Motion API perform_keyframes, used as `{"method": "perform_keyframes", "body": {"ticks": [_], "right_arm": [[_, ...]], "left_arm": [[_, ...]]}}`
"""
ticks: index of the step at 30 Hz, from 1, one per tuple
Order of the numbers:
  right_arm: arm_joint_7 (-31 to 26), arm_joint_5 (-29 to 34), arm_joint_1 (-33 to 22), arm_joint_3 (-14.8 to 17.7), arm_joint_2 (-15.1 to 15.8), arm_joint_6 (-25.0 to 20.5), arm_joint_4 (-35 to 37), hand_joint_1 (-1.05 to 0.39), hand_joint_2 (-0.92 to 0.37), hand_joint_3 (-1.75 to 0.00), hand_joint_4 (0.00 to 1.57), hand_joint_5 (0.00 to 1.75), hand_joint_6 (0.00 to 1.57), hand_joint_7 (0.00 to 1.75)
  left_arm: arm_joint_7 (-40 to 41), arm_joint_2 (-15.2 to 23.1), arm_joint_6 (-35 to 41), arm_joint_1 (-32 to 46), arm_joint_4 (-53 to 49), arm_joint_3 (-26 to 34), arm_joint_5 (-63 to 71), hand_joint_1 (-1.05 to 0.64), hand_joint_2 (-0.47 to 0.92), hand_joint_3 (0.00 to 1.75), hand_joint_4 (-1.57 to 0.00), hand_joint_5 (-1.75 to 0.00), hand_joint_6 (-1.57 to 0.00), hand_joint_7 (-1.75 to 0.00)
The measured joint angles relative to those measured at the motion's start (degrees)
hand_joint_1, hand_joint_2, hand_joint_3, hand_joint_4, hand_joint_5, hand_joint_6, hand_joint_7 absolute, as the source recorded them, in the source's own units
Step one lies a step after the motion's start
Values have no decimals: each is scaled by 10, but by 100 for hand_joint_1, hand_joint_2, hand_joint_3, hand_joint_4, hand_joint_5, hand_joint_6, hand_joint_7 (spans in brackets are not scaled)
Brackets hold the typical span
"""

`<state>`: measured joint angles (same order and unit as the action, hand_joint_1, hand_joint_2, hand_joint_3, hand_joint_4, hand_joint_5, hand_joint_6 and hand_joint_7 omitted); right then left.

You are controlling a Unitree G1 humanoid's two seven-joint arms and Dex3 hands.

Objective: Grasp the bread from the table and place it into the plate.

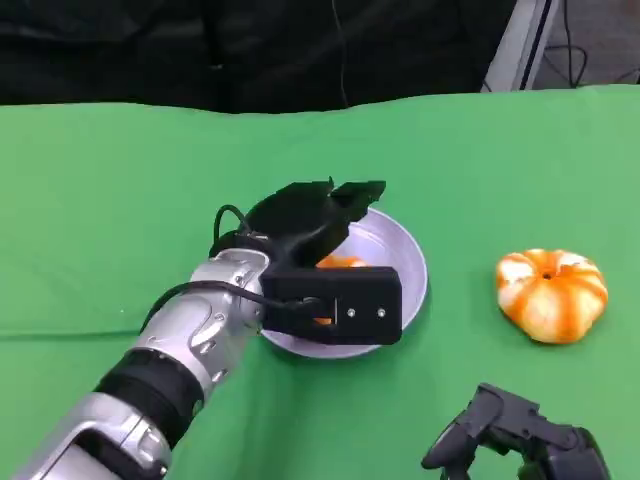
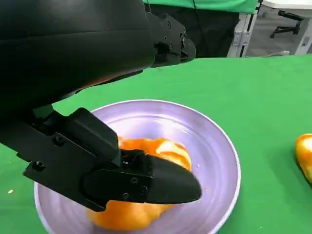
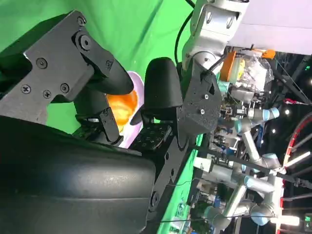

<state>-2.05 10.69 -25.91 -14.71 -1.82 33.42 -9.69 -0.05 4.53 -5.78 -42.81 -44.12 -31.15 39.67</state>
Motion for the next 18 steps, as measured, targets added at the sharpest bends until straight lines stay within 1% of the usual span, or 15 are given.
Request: {"method": "perform_keyframes", "body": {"ticks": [5, 9, 11, 13, 16, 18], "right_arm": [[0, -1, 0, 0, 0, -2, 0, 4, -35, -139, 80, 163, 84, 131], [1, -3, 0, 0, 0, -3, 0, 4, -34, -141, 80, 163, 84, 131], [2, -4, 0, 0, 1, -3, 0, 4, -34, -141, 80, 163, 84, 131], [2, -4, 0, 0, 1, -4, 0, 4, -34, -141, 80, 163, 84, 131], [2, -3, 1, 0, 1, -3, 0, 4, -34, -142, 80, 163, 85, 131], [1, -2, 1, 0, 1, -2, 0, 4, -34, -142, 80, 163, 84, 132]], "left_arm": [[-6, 4, -5, 4, 10, 2, -15, -105, 92, 55, 0, 0, 0, 0], [-28, 24, -7, 26, 61, 13, -25, -102, 92, 54, 0, 0, 0, 0], [-41, 43, -9, 45, 103, 22, -33, -98, 92, 51, 0, 0, 0, 0], [-52, 60, -12, 69, 147, 34, -45, -87, 92, 41, -2, -1, 0, 0], [-67, 81, -19, 125, 226, 65, -79, -77, 92, 35, -7, -4, -4, -2], [-69, 93, -27, 163, 274, 80, -95, -74, 92, 33, -10, -6, -6, -3]]}}
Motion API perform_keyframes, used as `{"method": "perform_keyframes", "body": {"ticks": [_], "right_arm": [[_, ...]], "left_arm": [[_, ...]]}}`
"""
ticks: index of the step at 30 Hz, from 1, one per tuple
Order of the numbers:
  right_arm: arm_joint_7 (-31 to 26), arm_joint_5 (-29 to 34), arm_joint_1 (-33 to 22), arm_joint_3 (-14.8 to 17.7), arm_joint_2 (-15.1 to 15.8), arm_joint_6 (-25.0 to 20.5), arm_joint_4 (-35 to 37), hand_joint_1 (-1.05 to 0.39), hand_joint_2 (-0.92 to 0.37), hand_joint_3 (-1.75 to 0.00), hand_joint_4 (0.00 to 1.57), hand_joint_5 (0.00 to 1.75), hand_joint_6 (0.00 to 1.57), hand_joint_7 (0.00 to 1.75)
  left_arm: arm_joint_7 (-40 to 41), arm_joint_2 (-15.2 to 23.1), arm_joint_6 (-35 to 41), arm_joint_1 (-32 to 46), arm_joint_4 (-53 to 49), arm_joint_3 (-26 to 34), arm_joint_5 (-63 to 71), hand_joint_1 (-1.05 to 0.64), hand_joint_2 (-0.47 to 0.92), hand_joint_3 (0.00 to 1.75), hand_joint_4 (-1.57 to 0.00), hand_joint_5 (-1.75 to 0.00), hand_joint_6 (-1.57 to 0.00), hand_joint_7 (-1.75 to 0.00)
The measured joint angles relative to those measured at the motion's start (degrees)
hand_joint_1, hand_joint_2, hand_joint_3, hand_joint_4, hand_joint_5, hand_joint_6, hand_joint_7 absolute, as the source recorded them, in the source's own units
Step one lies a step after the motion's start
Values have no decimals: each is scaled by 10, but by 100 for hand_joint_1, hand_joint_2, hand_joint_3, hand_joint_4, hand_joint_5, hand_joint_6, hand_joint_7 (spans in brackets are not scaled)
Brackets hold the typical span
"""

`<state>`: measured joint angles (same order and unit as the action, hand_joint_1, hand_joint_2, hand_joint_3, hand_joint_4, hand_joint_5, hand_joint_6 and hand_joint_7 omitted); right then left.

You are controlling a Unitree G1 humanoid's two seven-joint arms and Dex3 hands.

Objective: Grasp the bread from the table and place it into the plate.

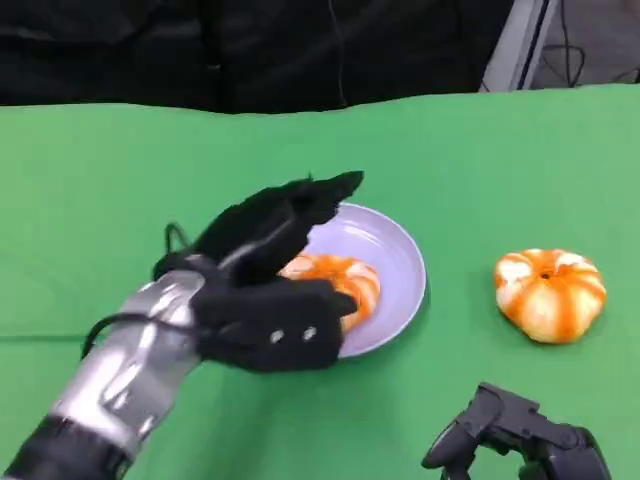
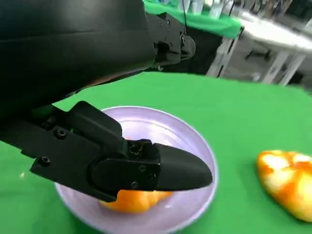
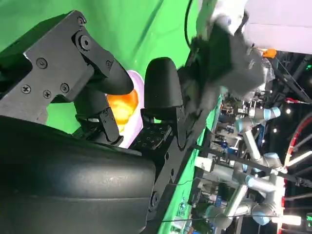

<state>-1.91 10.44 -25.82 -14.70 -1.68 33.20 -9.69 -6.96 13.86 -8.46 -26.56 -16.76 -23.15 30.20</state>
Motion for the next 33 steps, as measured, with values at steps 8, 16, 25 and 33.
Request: {"method": "perform_keyframes", "body": {"ticks": [8, 16, 25, 33], "right_arm": [[2, -3, -1, -1, 0, -1, 0, 1, -34, -141, 79, 165, 84, 133], [2, 1, 3, -1, -1, -1, 0, 0, -34, -142, 79, 165, 84, 134], [2, -6, 2, -2, -2, -2, 0, 1, -35, -142, 79, 166, 83, 135], [2, -6, 2, 0, 0, -3, 0, 3, -34, -143, 79, 165, 83, 135]], "left_arm": [[-38, 34, -30, 105, 132, 76, -99, -54, 92, 24, -27, -20, -18, -7], [-22, 37, -102, 213, 195, 149, -160, -28, 92, 21, -50, -71, -59, -16], [-5, 8, -180, 327, 225, 219, -274, 5, 74, 75, -85, -113, -99, -55], [-16, -21, -244, 398, 220, 237, -340, 14, 39, 150, -89, -168, -84, -153]]}}
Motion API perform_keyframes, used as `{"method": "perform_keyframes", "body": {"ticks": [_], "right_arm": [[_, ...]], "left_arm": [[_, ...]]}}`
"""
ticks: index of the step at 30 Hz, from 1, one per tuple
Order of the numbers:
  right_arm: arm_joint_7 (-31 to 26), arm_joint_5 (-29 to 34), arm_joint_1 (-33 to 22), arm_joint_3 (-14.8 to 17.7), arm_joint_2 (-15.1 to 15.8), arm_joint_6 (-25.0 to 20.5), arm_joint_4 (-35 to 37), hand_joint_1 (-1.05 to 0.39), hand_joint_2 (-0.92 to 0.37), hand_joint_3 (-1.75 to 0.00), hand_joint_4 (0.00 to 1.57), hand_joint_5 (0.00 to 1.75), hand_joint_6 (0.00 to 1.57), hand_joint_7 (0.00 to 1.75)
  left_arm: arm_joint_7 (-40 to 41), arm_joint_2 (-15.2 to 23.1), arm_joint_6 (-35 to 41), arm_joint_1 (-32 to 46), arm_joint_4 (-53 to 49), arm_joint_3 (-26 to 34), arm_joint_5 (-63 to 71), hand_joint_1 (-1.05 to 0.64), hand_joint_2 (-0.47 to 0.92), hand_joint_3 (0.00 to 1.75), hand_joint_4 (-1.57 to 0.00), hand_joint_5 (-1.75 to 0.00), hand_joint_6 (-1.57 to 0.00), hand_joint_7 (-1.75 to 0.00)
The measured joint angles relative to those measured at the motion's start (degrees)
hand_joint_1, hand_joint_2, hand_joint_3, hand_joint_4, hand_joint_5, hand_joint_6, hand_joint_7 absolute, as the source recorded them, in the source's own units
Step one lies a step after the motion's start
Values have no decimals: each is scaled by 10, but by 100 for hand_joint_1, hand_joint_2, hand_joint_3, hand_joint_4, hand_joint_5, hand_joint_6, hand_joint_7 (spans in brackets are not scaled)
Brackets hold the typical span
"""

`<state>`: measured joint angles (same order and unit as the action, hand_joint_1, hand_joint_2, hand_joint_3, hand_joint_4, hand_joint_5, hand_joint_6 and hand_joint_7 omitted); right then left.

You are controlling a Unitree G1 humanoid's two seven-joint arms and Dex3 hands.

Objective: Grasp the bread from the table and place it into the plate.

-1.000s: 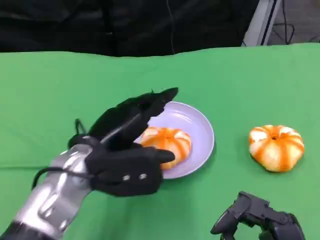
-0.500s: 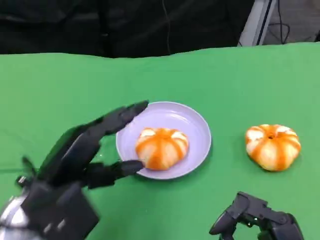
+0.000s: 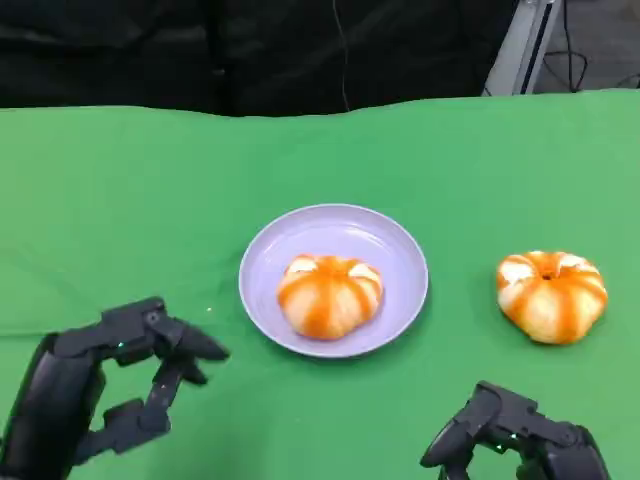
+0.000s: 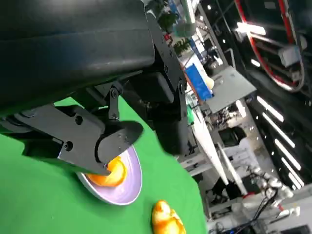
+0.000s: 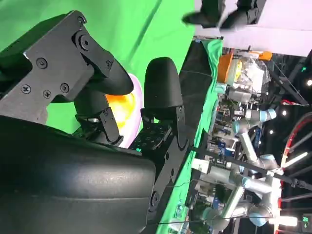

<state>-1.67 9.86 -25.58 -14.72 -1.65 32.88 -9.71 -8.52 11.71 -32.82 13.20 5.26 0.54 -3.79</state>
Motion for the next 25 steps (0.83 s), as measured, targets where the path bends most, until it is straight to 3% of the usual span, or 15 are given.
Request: {"method": "perform_keyframes", "body": {"ticks": [5, 25], "right_arm": [[0, -1, -1, 2, 3, 0, 0, 1, -34, -142, 79, 164, 83, 134], [12, -13, -1, 13, 11, 4, 1, 2, -35, -140, 78, 165, 83, 134]], "left_arm": [[-11, -16, -1, 17, 0, -4, -21, 12, 31, 162, -96, -174, -82, -164], [-39, -32, 6, 39, -2, -3, -48, 3, 31, 156, -94, -175, -80, -163]]}}
